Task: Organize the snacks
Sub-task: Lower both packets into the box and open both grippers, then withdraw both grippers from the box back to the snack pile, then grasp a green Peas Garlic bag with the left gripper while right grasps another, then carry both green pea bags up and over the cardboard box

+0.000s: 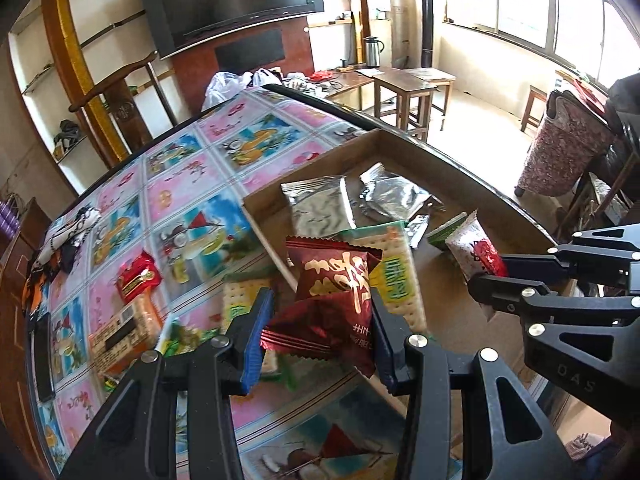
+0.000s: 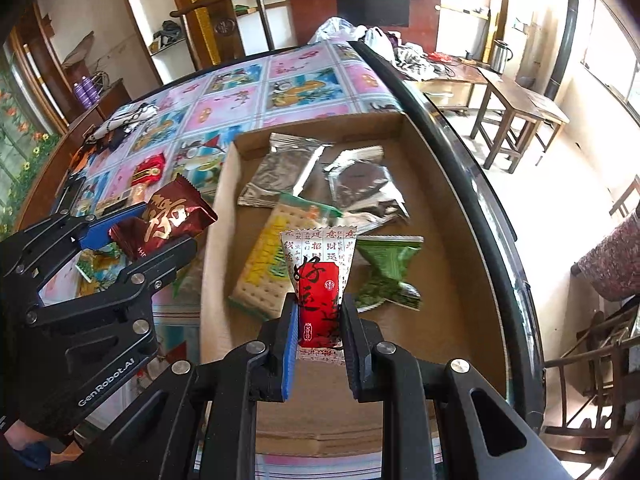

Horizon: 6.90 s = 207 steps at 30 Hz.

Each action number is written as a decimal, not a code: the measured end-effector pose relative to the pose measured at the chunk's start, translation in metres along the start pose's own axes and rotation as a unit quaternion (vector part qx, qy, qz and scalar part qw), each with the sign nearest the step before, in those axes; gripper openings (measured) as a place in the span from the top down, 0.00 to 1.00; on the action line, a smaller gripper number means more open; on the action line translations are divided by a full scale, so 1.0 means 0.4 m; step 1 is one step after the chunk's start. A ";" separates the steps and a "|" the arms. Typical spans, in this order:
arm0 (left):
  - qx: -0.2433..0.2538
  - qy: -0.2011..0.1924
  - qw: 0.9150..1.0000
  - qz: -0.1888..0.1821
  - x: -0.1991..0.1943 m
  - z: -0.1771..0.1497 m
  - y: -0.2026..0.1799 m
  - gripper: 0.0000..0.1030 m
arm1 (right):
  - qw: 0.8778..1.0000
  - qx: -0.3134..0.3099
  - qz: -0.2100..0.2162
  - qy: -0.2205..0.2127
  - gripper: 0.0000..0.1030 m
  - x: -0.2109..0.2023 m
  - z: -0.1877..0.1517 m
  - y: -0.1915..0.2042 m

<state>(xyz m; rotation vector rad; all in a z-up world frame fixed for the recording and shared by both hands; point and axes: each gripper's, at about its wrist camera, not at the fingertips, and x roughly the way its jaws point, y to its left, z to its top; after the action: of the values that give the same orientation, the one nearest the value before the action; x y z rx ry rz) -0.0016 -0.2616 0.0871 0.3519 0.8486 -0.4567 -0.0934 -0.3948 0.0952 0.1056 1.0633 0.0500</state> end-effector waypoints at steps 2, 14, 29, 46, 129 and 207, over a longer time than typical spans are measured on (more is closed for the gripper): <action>0.003 0.002 1.000 -0.008 0.007 0.002 -0.011 0.57 | 1.000 0.007 -0.003 0.004 0.79 0.005 -0.004 -0.017; 0.019 0.020 0.997 -0.067 0.049 0.001 -0.088 0.57 | 0.998 0.052 -0.011 0.033 0.79 0.047 -0.024 -0.105; 0.044 0.038 0.993 -0.099 0.093 -0.007 -0.142 0.57 | 0.996 0.071 -0.010 0.056 0.79 0.095 -0.031 -0.149; 0.042 0.030 0.993 -0.105 0.070 -0.017 -0.124 0.44 | 0.996 0.064 -0.034 0.048 0.72 0.071 -0.031 -0.120; -0.251 0.098 0.958 0.101 -0.019 -0.404 0.530 0.68 | 0.964 -0.226 0.134 0.052 0.43 0.140 0.107 0.434; -0.156 0.037 0.987 0.028 -0.101 -0.288 0.360 0.70 | 0.987 -0.112 0.115 0.027 0.64 0.064 -0.054 0.354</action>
<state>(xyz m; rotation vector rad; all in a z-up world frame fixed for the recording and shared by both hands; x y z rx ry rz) -0.0233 -0.0754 0.0644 0.1035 0.9640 -0.2537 -0.0985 -0.2505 0.0783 0.0233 1.0895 0.3829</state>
